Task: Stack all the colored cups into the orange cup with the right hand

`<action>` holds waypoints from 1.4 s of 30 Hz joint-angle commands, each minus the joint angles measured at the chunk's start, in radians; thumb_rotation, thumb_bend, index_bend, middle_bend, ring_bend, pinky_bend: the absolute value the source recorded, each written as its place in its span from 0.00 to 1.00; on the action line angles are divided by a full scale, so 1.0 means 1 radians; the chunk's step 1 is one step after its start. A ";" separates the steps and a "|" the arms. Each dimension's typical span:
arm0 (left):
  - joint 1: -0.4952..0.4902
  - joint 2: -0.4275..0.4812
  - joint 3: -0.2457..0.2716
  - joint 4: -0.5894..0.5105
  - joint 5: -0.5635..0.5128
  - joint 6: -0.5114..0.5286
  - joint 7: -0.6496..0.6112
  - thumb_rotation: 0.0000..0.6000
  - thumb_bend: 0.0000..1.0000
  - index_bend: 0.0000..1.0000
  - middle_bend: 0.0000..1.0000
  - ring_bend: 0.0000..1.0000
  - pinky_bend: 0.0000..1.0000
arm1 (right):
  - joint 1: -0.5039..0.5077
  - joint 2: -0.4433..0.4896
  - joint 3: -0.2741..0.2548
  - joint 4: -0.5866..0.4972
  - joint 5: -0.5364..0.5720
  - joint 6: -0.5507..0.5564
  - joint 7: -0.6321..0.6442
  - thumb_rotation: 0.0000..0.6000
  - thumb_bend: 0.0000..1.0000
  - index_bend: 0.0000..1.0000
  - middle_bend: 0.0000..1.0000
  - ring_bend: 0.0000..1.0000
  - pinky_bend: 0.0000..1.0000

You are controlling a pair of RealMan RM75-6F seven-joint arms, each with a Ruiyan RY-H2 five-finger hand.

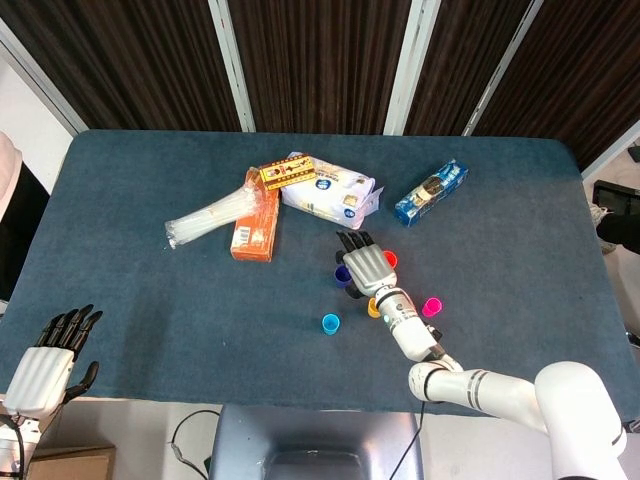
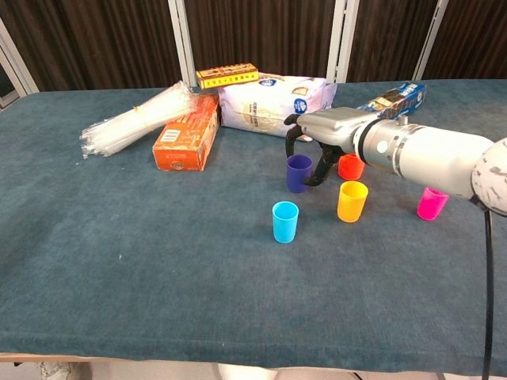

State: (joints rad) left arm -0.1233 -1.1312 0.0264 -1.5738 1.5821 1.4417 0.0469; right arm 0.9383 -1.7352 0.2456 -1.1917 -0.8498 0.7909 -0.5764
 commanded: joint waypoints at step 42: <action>-0.010 -0.013 0.008 0.000 0.011 -0.020 0.020 1.00 0.45 0.00 0.03 0.06 0.11 | -0.100 0.169 -0.022 -0.087 -0.065 0.129 0.117 1.00 0.46 0.58 0.03 0.00 0.00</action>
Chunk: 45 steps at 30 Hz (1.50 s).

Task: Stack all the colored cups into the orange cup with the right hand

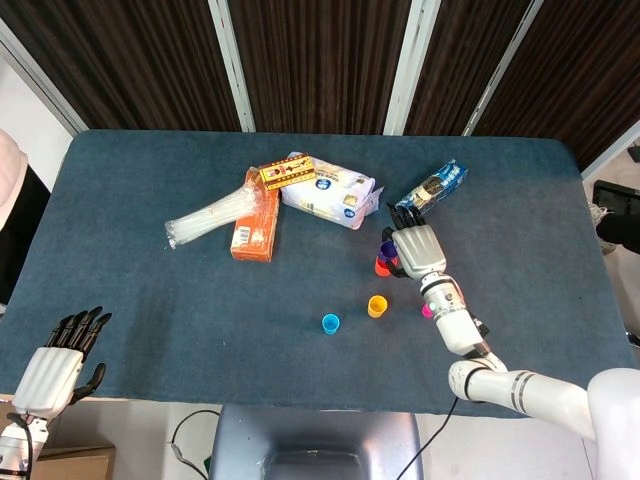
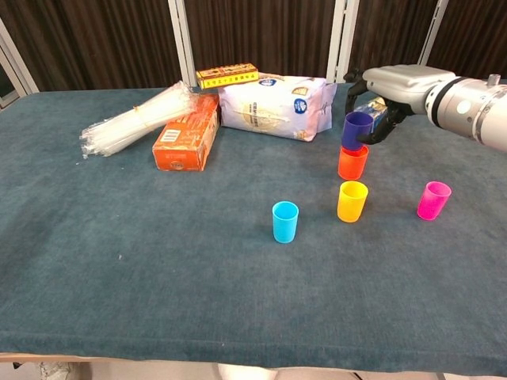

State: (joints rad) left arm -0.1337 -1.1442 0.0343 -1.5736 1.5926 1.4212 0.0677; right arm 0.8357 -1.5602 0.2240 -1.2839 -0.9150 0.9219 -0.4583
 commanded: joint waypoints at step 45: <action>0.003 0.001 0.006 -0.002 0.007 0.007 0.002 1.00 0.45 0.00 0.03 0.06 0.11 | -0.065 0.119 -0.174 -0.244 -0.185 -0.044 -0.057 1.00 0.46 0.44 0.00 0.00 0.00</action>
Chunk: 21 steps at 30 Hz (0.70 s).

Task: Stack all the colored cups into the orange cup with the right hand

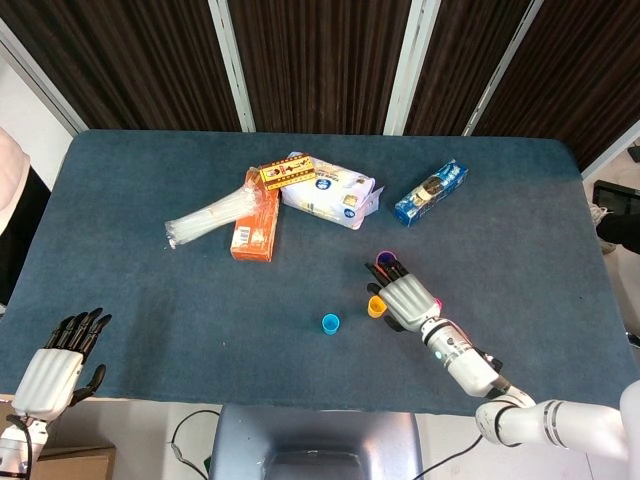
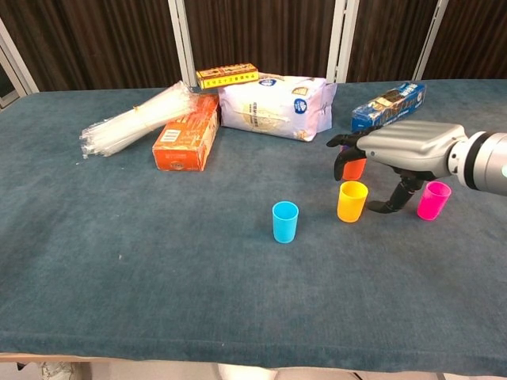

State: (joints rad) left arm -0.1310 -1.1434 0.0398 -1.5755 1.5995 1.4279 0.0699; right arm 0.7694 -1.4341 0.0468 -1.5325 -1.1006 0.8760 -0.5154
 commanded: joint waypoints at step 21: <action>0.007 0.008 -0.001 -0.002 0.002 0.015 -0.012 1.00 0.45 0.00 0.03 0.06 0.11 | -0.024 -0.021 0.079 0.001 -0.009 0.111 0.062 1.00 0.46 0.62 0.02 0.00 0.00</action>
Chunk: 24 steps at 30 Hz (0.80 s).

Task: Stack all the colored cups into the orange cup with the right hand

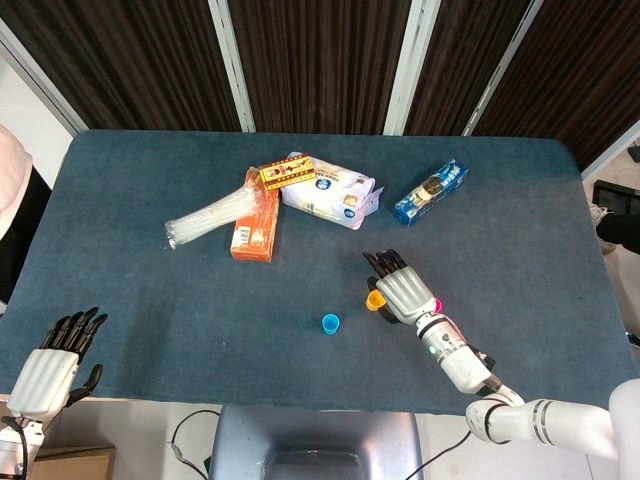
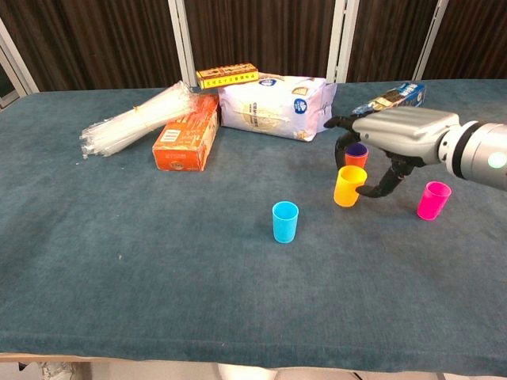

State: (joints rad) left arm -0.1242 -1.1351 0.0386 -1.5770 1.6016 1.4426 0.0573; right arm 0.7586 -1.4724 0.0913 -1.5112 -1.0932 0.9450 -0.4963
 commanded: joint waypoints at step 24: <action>-0.005 -0.008 -0.001 0.001 -0.008 -0.015 0.017 1.00 0.45 0.00 0.03 0.06 0.11 | 0.042 -0.051 0.141 0.177 0.171 0.007 0.024 1.00 0.46 0.62 0.03 0.00 0.00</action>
State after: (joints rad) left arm -0.1291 -1.1431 0.0372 -1.5760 1.5937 1.4274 0.0744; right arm 0.7998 -1.5230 0.2325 -1.3345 -0.9215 0.9518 -0.4730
